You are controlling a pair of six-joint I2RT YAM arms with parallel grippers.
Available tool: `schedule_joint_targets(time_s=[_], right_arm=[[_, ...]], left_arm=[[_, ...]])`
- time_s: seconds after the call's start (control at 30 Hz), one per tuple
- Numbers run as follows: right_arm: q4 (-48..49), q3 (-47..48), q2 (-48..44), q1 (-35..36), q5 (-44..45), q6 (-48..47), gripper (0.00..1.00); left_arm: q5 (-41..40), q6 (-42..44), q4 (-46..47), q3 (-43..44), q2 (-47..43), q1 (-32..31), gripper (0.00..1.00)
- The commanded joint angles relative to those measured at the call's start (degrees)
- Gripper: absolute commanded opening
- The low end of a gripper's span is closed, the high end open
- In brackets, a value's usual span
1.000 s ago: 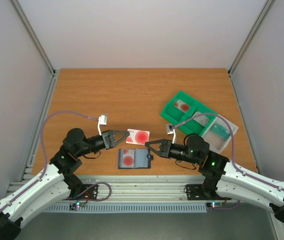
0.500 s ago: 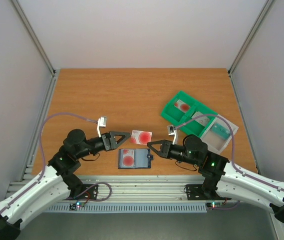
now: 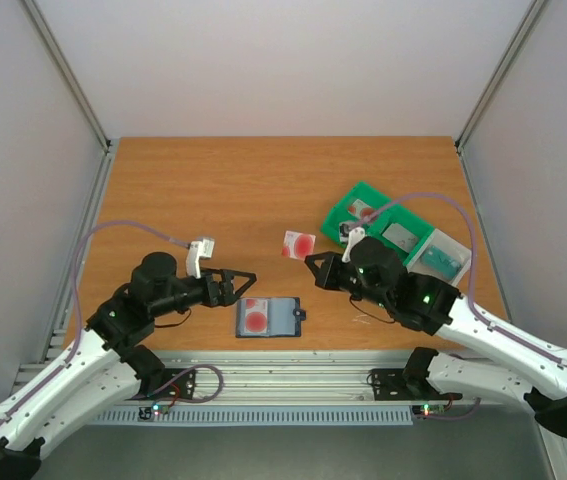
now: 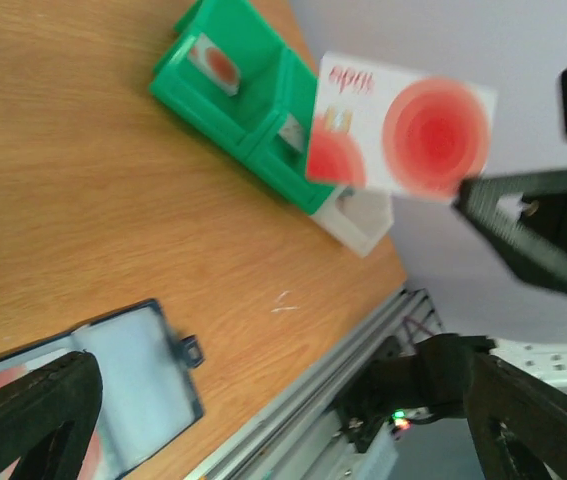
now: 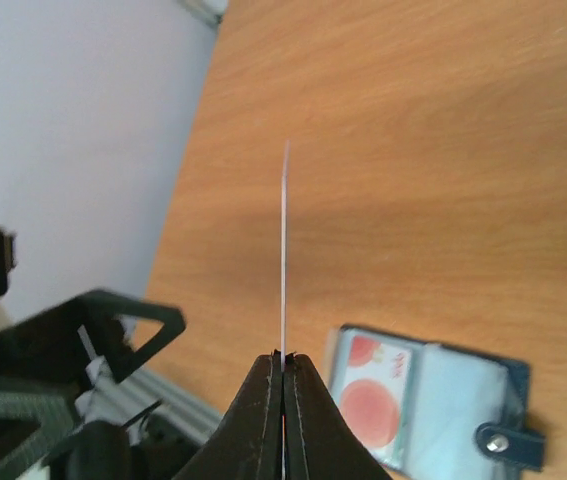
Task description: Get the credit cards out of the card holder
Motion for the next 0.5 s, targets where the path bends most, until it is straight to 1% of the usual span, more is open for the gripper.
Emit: schedule_joint_targets(time_s=[0.0,0.1,0.2,0.33,0.47], right_arm=[[-8.7,4.2,4.0,-4.4,4.3,-5.3,0.01],[-10.9,6.0,6.8,-10.7,1.0,-5.8,0.01],[-11.2,6.5,8.6,-16.3,-1.2,-6.3,0.01],[-11.7,7.9,12.0,-21.3,-2.0,-7.6,0.01],[-12.9,10.0,15.4,-25.4,-0.3,-8.0,0.01]], left_arm=[[-3.0,7.3,-6.4,1.3,0.4,0.0,0.99],[-2.4,8.7,-6.3,0.6,0.5,0.1,0.99],[-1.0,9.9,-5.7,-0.4,0.8,0.0,0.99],[0.8,11.8,-6.6,-0.9,2.6,0.1,0.99],[1.8,12.4,-6.6,-1.5,3.4,0.1,0.99]])
